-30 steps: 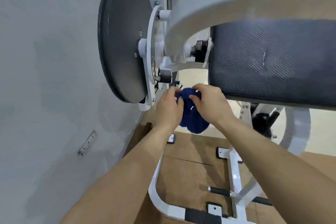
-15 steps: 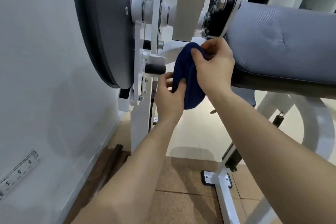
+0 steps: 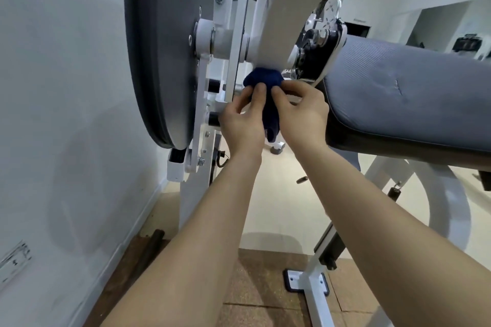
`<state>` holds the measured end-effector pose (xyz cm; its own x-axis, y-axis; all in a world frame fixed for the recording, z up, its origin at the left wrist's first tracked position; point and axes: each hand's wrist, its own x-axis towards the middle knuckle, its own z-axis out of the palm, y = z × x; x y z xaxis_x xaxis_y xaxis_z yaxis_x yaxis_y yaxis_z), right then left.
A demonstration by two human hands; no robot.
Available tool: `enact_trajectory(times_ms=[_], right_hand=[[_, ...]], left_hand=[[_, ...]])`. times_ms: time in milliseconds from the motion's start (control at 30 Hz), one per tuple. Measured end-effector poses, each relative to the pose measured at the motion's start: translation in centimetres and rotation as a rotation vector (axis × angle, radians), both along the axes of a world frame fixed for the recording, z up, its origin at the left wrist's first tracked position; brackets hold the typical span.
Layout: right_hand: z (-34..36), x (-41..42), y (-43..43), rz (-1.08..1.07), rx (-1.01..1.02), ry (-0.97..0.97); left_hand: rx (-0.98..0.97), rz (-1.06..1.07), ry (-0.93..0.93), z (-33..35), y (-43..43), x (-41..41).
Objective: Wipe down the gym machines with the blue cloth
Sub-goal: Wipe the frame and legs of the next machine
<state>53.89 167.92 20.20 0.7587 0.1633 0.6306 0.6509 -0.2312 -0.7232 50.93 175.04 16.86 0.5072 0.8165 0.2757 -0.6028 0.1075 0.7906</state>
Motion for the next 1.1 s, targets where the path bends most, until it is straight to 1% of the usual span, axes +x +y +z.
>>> enact_trajectory(times_ms=[100, 167, 267, 367, 533, 633, 733, 800, 867, 933, 967, 1033, 1100], right_hand=[[0.9, -0.3, 0.5, -0.003, 0.016, 0.028], [1.6, -0.9, 0.3, -0.017, 0.084, -0.001], [2.8, -1.3, -0.5, -0.017, 0.192, -0.112], [2.7, -1.3, -0.6, -0.034, 0.135, -0.166], [2.3, -0.9, 0.0, -0.089, -0.026, -0.173], [2.7, -1.6, -0.6, -0.059, -0.006, -0.191], [4.1, -2.4, -2.0, -0.005, 0.068, -0.245], [5.4, -2.5, -3.1, 0.037, 0.088, -0.317], [6.1, -2.5, -4.2, 0.070, 0.078, -0.422], [5.8, -1.9, -5.0, 0.110, 0.016, -0.538], [5.4, -1.4, -5.4, 0.113, -0.050, -0.596], [4.8, -0.4, -5.7, 0.092, -0.182, -0.694], [4.6, 0.0, -5.6, 0.103, -0.222, -0.748]], left_hand=[[-0.067, 0.001, 0.028, 1.1, 0.0, -0.3], [-0.094, 0.022, 0.029, 2.1, -0.6, -0.7], [-0.149, -0.034, -0.089, 3.1, -1.8, -0.9], [-0.164, -0.037, -0.124, 3.0, -2.3, -0.6], [-0.236, -0.024, -0.102, 2.9, -2.6, -0.5], [-0.268, -0.078, -0.140, 2.8, -3.9, -0.6], [-0.249, -0.203, -0.204, 3.3, -5.4, -1.1], [-0.201, -0.193, -0.236, 4.3, -5.9, -1.7], [-0.130, -0.095, -0.245, 5.4, -6.0, -2.4], [-0.028, 0.020, -0.217, 6.3, -6.0, -3.3], [0.037, 0.089, -0.195, 6.5, -5.9, -3.6], [0.229, 0.272, -0.125, 6.6, -5.3, -3.9], [0.470, 0.462, -0.030, 6.5, -4.4, -3.9]])
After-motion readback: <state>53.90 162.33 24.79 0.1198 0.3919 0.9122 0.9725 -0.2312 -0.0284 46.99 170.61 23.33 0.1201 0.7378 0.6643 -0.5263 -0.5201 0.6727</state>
